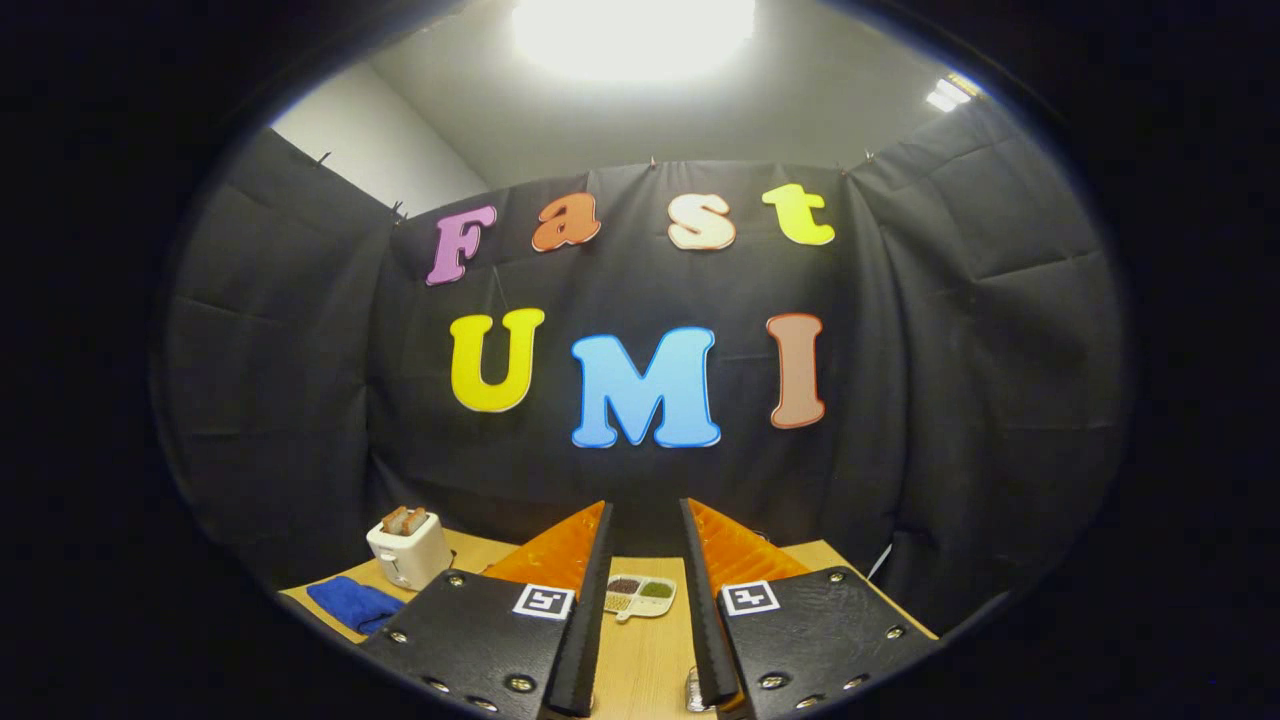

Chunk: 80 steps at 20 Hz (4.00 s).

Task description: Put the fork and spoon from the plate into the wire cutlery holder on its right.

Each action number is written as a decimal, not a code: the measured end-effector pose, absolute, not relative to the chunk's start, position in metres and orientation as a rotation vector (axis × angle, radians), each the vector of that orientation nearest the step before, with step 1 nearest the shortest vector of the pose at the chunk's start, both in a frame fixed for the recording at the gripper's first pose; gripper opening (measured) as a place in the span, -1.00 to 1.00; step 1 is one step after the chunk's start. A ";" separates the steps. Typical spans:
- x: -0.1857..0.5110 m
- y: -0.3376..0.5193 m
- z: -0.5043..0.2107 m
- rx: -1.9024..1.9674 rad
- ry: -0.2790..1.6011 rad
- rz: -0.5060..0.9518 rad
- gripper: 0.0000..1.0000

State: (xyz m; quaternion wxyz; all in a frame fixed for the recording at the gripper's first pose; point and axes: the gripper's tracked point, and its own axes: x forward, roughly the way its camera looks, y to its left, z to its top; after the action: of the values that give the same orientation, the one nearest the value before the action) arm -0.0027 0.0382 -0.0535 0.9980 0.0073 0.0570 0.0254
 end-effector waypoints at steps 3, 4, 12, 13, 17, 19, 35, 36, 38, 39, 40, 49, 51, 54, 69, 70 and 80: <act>-0.008 0.067 -0.111 0.024 0.247 0.106 -0.21; -0.011 0.075 -0.129 0.024 0.295 0.124 -0.21; -0.034 0.133 -0.262 0.061 0.620 0.215 -0.21; -0.039 0.138 -0.275 0.062 0.656 0.218 -0.20; -0.051 0.154 -0.326 0.079 0.803 0.203 -0.20; -0.059 0.161 -0.350 0.084 0.878 0.188 -0.20; -0.091 0.178 -0.431 0.099 1.127 0.101 -0.23; -0.090 0.177 -0.431 0.090 1.131 0.099 -0.23; -0.091 0.176 -0.433 0.077 1.143 0.096 -0.23; -0.090 0.173 -0.431 0.075 1.143 0.077 -0.23; -0.092 0.177 -0.439 0.091 1.155 0.094 -0.67; -0.086 0.172 -0.424 0.145 1.155 0.108 -0.93; -0.081 0.169 -0.416 0.151 1.137 0.112 -0.94; -0.069 0.155 -0.396 0.160 1.091 0.101 -0.94; -0.056 -0.030 -0.326 0.126 0.999 -0.136 -0.94; -0.057 -0.035 -0.328 0.124 1.011 -0.138 -0.94; -0.058 -0.047 -0.345 0.114 1.111 -0.122 -0.94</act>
State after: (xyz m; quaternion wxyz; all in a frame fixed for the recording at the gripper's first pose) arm -0.0576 -0.0466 -0.3453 0.8464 0.0540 0.5267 -0.0578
